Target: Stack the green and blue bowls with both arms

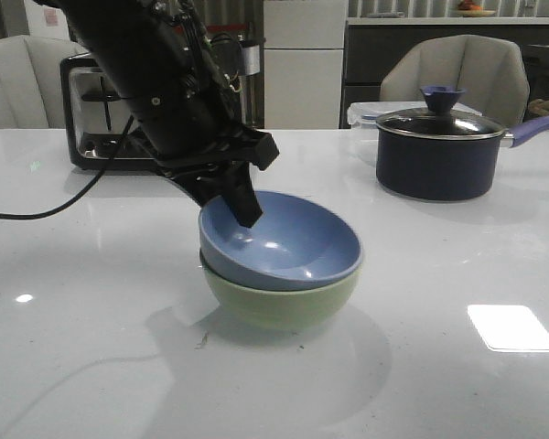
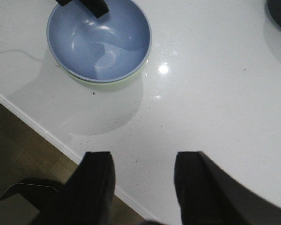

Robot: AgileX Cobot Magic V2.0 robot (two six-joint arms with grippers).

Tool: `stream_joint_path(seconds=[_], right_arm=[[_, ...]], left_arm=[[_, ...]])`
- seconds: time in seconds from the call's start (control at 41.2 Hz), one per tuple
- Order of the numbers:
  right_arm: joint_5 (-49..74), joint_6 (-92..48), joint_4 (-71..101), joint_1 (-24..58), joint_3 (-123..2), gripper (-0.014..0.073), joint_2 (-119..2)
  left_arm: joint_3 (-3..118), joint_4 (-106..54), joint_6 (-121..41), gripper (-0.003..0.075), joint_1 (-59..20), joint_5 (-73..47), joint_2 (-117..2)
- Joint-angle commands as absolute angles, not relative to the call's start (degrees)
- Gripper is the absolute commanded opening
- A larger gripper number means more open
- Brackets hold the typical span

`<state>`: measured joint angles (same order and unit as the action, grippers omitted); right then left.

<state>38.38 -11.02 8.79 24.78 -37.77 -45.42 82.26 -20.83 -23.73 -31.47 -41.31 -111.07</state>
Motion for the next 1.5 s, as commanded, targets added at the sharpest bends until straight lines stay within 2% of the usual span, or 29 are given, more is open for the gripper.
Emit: stream_joint_path(seconds=[0.0,0.218,0.558,0.946,1.31,1.479], right_arm=[[35.2,-11.5,9.0,24.8,-39.3,0.0423,-45.1],[35.2,-11.5,9.0,24.8,-39.3,0.0423,-45.1],[35.2,-11.5,9.0,24.8,-39.3,0.0423,-45.1],[35.2,-11.5,9.0,24.8,-39.3,0.0423,-45.1],[34.1,-9.5,7.9,24.4,-39.3,0.0423,-43.9],[36.8,-7.6,7.9,23.3,-38.5,0.0423,-40.2]], left_arm=[[84.3,-23.0,-23.6,0.0491,-31.8,-39.3,-108.0],[85.5,-20.2,-23.6,0.0497,-31.8,-41.7,-103.4],[82.2,-9.2,-17.3,0.0497,-31.8,-49.5,-88.3],[65.9,5.1,-5.2,0.0497,-31.8,-50.9,-66.5],[48.5,5.0,-2.3,0.0497,-31.8,-43.3,-46.6],[44.4,5.0,-2.0,0.0497,-31.8,-40.5,-40.4]])
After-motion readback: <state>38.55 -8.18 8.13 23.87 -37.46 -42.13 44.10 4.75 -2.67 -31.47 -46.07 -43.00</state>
